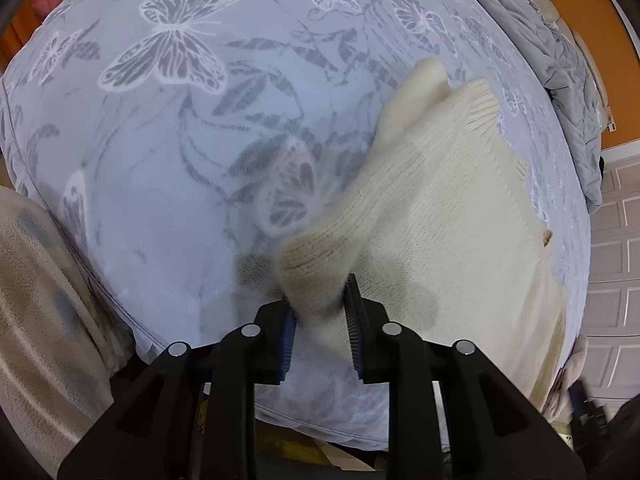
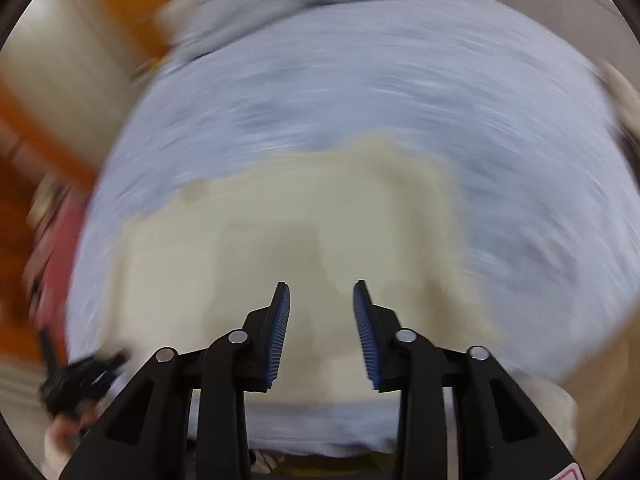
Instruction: Fold small clothes
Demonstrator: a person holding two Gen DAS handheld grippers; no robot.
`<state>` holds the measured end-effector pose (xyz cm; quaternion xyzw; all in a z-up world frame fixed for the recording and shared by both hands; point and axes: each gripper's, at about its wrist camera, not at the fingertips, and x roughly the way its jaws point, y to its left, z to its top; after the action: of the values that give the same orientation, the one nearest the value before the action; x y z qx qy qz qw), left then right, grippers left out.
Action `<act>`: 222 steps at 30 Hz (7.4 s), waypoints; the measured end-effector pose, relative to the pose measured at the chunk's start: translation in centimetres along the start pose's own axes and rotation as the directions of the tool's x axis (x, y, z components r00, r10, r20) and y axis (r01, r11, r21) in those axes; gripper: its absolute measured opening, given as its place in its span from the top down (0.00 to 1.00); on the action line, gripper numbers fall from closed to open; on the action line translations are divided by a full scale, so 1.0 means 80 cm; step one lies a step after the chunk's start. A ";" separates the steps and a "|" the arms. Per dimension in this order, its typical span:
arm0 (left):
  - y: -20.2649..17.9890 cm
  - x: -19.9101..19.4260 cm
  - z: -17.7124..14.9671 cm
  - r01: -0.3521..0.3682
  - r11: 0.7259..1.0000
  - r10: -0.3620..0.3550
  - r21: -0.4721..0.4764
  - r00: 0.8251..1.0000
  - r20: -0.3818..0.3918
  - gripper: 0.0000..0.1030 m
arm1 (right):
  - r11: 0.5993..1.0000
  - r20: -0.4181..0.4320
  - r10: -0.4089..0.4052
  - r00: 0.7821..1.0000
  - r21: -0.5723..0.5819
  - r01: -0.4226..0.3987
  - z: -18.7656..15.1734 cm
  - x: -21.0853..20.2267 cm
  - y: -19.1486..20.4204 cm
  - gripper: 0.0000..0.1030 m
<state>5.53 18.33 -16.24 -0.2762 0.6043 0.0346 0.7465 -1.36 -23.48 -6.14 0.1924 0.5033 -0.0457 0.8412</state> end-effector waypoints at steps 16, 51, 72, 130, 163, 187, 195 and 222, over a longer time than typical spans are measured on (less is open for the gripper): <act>0.020 0.013 0.015 0.091 0.992 -0.094 -0.089 0.995 -0.041 0.71 | 0.988 -0.230 -0.008 0.973 -0.154 -0.028 0.025 0.176 0.113 0.96; -0.320 0.023 -0.210 0.003 0.639 -0.031 0.769 0.999 0.023 0.87 | 0.956 -0.040 0.175 0.984 0.246 -0.160 -0.070 0.008 -0.110 0.82; -0.158 -0.068 -0.183 0.040 0.784 -0.110 0.620 0.991 0.076 0.21 | 0.955 -0.064 0.226 0.972 0.211 -0.209 -0.028 0.005 -0.035 0.22; -0.168 -0.075 -0.183 -0.146 0.748 -0.003 0.647 0.975 0.224 0.34 | 0.973 0.017 0.206 0.978 -0.107 -0.203 -0.033 -0.058 0.033 0.75; -0.224 -0.072 -0.202 -0.124 0.697 -0.028 0.706 0.979 0.200 0.15 | 0.995 -0.035 0.024 0.999 0.098 -0.020 -0.023 0.001 -0.107 0.83; -0.203 -0.069 -0.189 -0.127 0.724 0.005 0.678 0.984 0.179 0.15 | 0.987 -0.064 0.116 0.991 -0.101 -0.122 0.014 0.021 0.032 0.86; -0.211 -0.053 -0.185 -0.084 0.739 -0.001 0.668 0.992 0.125 0.15 | 0.998 -0.145 -0.036 0.989 0.051 0.043 -0.037 0.048 -0.094 0.94; -0.309 -0.012 -0.186 -0.045 0.701 -0.018 0.711 0.997 0.080 0.13 | 0.969 -0.045 0.066 0.997 0.242 -0.053 -0.012 0.031 -0.174 0.91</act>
<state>1.69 -9.03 -7.89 0.0396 0.5420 -0.1849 0.8188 -4.69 -35.64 -12.53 0.3090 0.5102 -0.0760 0.7990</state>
